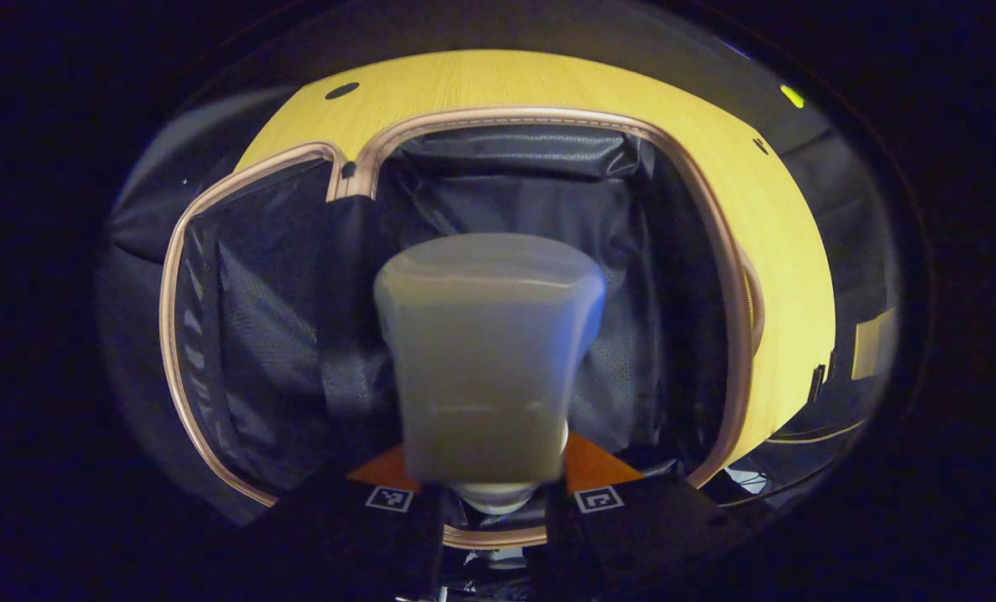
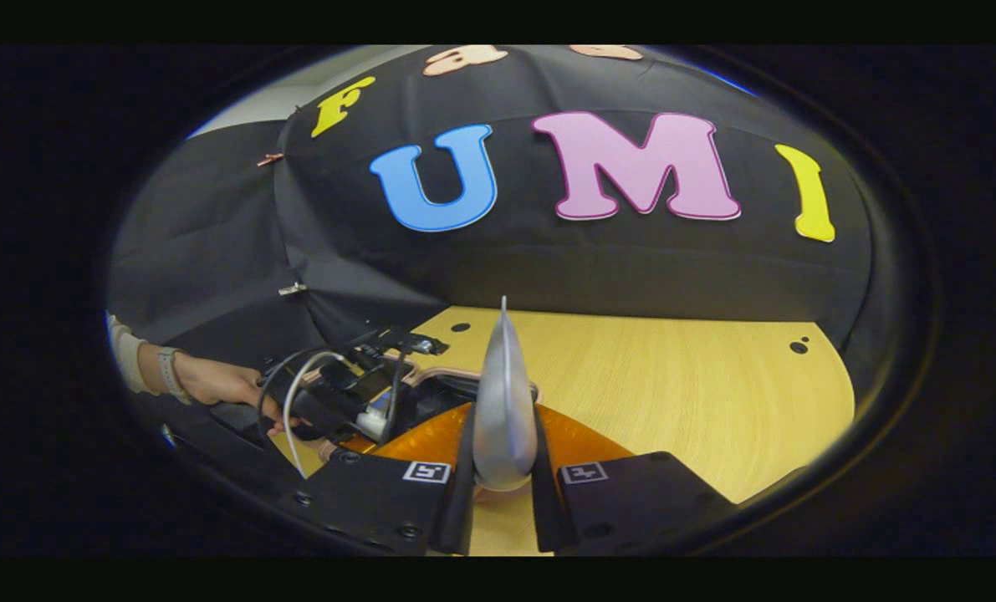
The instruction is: First open the suitcase, pack the skin care products into it, and then close the suitcase.
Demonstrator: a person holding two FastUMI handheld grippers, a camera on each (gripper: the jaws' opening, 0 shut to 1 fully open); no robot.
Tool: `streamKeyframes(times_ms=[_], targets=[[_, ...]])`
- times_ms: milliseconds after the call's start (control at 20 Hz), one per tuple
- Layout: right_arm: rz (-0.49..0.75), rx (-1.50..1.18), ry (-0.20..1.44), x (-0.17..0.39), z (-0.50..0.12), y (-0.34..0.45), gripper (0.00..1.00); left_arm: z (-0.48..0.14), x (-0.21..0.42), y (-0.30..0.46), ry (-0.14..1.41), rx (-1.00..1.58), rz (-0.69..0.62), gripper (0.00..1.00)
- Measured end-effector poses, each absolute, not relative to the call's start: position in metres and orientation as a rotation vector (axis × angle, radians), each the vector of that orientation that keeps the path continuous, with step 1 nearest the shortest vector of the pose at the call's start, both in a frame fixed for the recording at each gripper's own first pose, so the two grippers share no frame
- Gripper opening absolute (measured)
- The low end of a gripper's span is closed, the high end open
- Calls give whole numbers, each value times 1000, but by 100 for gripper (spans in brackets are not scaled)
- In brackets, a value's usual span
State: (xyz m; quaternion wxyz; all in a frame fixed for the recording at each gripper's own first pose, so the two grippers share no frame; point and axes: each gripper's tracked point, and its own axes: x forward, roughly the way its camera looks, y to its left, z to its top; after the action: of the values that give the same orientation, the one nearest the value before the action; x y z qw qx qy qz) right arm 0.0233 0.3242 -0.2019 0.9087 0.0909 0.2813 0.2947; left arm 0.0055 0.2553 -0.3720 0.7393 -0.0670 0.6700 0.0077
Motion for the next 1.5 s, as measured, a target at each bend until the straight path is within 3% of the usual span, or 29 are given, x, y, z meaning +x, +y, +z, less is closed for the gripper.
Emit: streamKeyframes(times_ms=[100, 300, 400, 450, 550, 650, 950, 1050, 1100, 1150, 1200, 1250, 1350, 1400, 1500], targets=[[614, 176, 621, 14, -212, 333, 33, -379, 11, 253, 1465, -170, 30, 52], [646, 167, 709, -4, -234, 354, 33, -380, 13, 248, 1393, -134, -23, 62], [677, 174, 772, -16, -247, 371, 33, -365, 18, 249, 1301, -121, -37, 69], [692, 175, 811, -21, -256, 381, 33, -352, 19, 253, 1243, -117, -38, 79], [724, 179, 895, -30, -277, 401, 33, -325, 21, 267, 1132, -107, -32, 88], [746, 200, 973, -36, -298, 422, 33, -299, 16, 288, 1045, -105, -10, 92], [724, 229, 1284, -54, -354, 452, 33, -257, -26, 366, 902, -265, 116, 93], [667, 239, 1392, -56, -373, 453, 33, -257, -46, 402, 890, -300, 187, 93], [633, 267, 1463, -58, -381, 456, 26, -258, -57, 421, 893, -321, 232, 89], [597, 289, 1515, -60, -387, 458, 33, -261, -64, 442, 889, -349, 272, 95], [547, 310, 1559, -59, -393, 458, 27, -260, -72, 459, 885, -379, 303, 95], [509, 321, 1576, -56, -396, 458, 27, -262, -81, 479, 877, -405, 341, 95], [489, 315, 1572, -54, -397, 457, 37, -266, -93, 511, 863, -449, 416, 95], [497, 325, 1558, -54, -394, 460, 29, -267, -99, 525, 852, -466, 444, 95], [529, 400, 1497, -49, -372, 477, 76, -271, -108, 551, 848, -473, 499, 95]])
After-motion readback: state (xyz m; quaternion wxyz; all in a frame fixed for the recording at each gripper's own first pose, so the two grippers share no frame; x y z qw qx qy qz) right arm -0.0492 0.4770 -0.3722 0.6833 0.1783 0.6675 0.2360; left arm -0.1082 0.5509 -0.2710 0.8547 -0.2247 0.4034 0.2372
